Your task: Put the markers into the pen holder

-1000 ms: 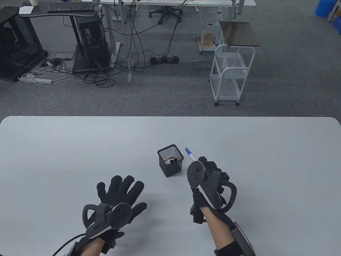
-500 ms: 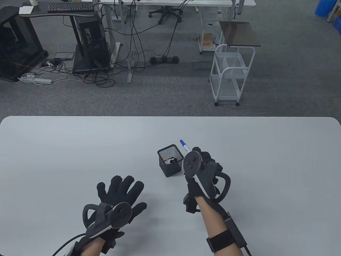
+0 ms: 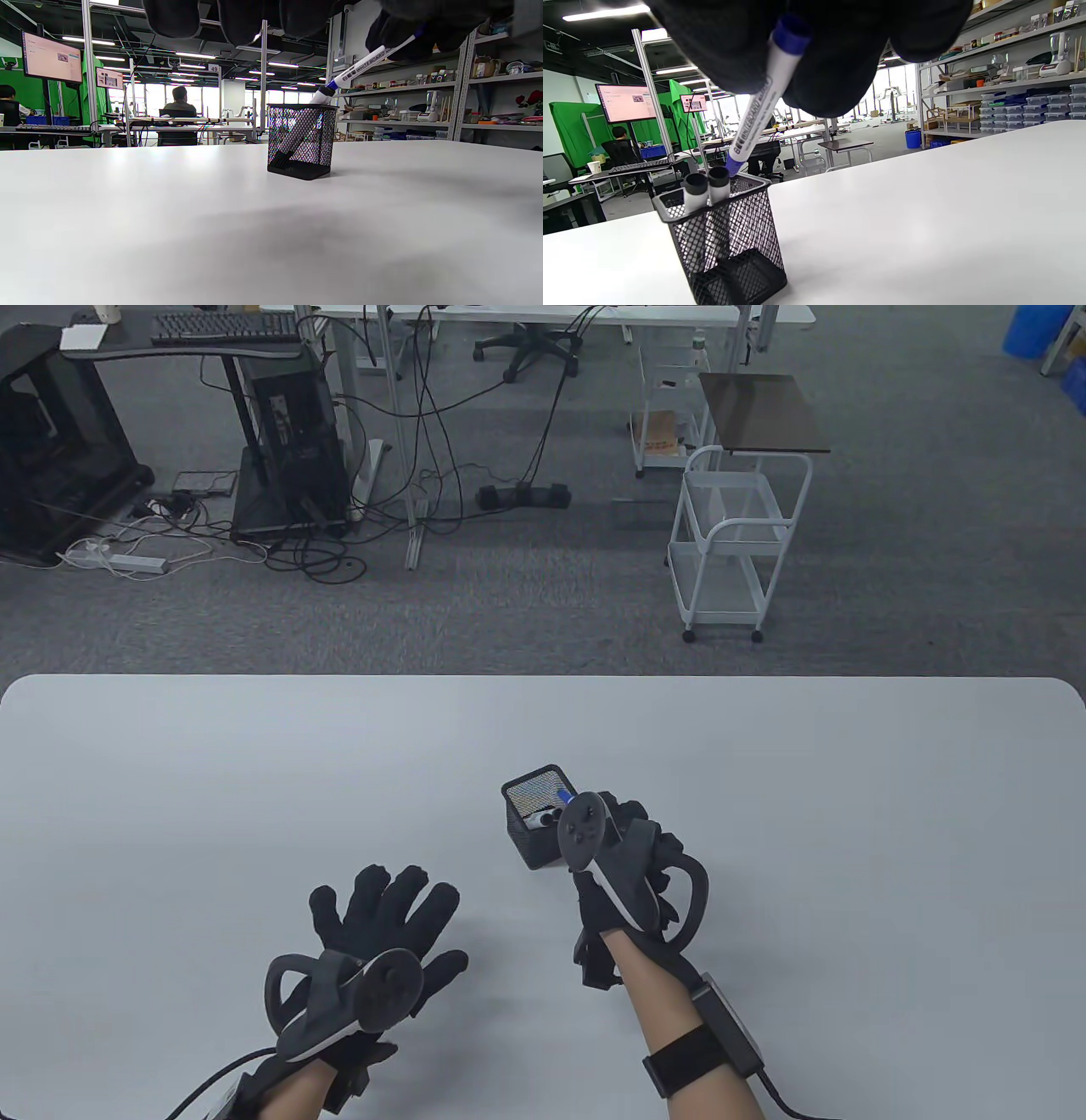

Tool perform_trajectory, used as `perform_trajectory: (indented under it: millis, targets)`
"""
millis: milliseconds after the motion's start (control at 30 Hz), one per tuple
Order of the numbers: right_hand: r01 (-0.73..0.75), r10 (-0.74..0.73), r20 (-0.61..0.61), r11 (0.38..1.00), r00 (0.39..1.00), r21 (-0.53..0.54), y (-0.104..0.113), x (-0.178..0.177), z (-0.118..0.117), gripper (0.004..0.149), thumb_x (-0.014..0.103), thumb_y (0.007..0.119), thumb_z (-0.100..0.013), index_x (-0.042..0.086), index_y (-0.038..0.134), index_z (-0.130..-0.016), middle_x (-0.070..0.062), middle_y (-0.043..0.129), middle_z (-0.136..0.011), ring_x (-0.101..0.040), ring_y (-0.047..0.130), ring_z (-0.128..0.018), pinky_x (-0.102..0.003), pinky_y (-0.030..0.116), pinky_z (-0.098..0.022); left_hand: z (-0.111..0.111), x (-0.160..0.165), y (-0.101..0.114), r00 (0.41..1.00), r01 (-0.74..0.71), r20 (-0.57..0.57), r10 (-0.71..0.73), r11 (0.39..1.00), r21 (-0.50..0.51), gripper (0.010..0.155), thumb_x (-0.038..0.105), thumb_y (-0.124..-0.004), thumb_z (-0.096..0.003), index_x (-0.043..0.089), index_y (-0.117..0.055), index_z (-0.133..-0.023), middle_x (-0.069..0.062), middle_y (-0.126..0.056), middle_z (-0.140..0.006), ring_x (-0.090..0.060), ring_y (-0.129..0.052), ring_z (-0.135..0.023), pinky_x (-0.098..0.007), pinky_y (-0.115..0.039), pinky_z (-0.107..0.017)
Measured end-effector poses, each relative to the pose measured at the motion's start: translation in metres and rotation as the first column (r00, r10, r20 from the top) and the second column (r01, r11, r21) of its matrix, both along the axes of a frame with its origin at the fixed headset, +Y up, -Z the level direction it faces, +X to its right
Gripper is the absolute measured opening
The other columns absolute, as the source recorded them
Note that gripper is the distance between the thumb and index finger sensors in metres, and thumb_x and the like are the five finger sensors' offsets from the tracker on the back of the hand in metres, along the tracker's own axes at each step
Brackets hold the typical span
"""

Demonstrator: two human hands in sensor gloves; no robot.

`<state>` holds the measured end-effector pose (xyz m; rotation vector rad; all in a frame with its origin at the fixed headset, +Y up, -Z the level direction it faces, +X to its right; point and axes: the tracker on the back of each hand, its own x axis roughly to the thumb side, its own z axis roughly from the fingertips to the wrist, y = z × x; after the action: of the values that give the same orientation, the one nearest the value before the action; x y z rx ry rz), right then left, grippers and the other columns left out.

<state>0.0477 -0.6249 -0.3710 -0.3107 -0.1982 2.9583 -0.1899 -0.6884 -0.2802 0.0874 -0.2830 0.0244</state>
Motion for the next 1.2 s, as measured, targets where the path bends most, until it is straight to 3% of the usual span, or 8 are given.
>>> perform_trajectory:
  millis: [300,1200]
  targets:
    - [0.003,-0.003,0.000,1.000,1.000,-0.026,-0.009,-0.002,-0.005,0.047,0.032,0.081,-0.060,0.015,0.074,-0.103,-0.017,0.083,-0.097,-0.025,0.096,-0.072,-0.059,0.064,-0.065,0.000,0.001,0.000,1.000,0.005,-0.002,-0.005,1.000,-0.006,0.071,0.071,-0.051,-0.0554,0.046,-0.038,-0.121,0.001,-0.036,-0.134,-0.048,-0.038,-0.126,-0.081,-0.025,-0.077]
    - [0.148,-0.149,0.005,0.985,0.989,0.084,-0.022,0.001,-0.008,0.048,0.035,0.076,-0.063,0.022,0.064,-0.108,-0.009,0.074,-0.106,-0.017,0.093,-0.081,-0.053,0.063,-0.070,-0.001,0.003,-0.001,1.000,0.021,-0.009,-0.021,1.000,-0.021,0.071,0.071,-0.051,-0.0555,0.046,-0.039,-0.121,0.001,-0.037,-0.134,-0.048,-0.039,-0.125,-0.081,-0.026,-0.077]
